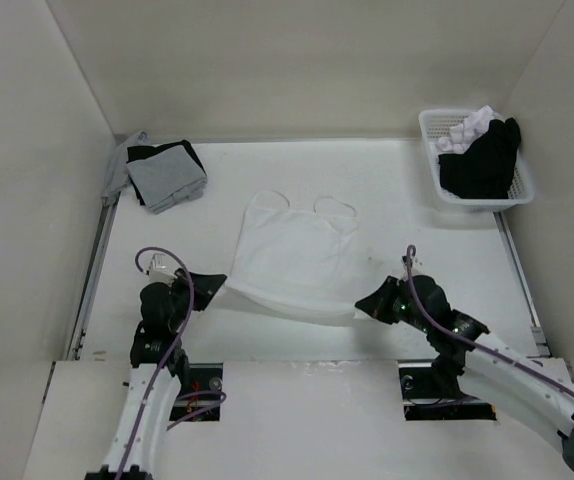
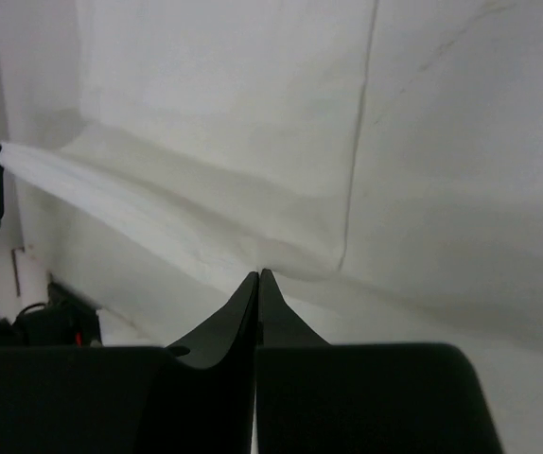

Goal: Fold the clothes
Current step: Flatten the tank top out, then fold the tank top

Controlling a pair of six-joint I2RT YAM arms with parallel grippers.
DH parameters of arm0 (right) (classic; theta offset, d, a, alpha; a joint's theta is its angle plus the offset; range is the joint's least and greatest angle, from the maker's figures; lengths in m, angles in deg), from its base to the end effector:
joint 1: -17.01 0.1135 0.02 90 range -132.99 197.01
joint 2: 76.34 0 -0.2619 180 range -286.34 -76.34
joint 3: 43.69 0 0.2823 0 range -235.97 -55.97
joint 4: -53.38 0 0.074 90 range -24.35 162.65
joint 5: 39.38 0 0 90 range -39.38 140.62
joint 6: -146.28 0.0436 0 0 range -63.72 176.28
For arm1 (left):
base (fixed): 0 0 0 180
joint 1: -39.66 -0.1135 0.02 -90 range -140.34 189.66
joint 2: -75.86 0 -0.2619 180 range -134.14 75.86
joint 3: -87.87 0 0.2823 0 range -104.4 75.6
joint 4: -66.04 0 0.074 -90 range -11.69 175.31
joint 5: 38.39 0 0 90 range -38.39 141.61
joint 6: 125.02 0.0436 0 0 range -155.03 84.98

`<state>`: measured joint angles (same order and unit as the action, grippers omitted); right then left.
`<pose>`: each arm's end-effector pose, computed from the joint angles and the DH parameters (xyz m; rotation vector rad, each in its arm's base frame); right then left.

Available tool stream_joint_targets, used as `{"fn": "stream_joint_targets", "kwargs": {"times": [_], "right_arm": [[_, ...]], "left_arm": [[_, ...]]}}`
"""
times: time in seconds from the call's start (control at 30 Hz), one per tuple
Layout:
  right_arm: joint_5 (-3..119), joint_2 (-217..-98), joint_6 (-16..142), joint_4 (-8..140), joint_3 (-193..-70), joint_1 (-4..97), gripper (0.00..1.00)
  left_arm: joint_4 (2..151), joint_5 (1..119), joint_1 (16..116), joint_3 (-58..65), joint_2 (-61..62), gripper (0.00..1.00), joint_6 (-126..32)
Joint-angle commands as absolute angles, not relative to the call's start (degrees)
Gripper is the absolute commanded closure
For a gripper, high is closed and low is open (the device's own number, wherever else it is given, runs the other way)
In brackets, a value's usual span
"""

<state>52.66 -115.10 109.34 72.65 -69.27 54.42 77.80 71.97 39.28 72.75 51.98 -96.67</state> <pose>0.1499 0.1166 0.1500 0.2902 2.2763 0.9235 0.1672 -0.0141 0.1363 -0.8326 1.8774 -1.0350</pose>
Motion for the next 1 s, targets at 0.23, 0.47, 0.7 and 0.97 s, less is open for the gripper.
{"fn": "stream_joint_targets", "kwargs": {"times": [0.23,0.47,0.7,0.97], "right_arm": [[45.0,-110.2,114.1,78.2,-73.9,62.8,0.99],[54.0,-129.5,104.7,65.5,-86.2,46.8,0.99],[61.2,-148.0,103.4,58.8,-100.9,35.3,1.0],[63.7,-171.1,103.9,57.8,-119.1,29.5,0.99]], "left_arm": [[86.5,65.0,45.9,67.0,58.1,0.96,-97.1],[63.8,55.9,46.7,56.5,31.7,0.96,-98.6],[51.1,52.5,47.7,39.3,3.7,0.96,-98.7],[49.8,52.8,47.5,18.2,-22.0,0.88,-98.4]]}}
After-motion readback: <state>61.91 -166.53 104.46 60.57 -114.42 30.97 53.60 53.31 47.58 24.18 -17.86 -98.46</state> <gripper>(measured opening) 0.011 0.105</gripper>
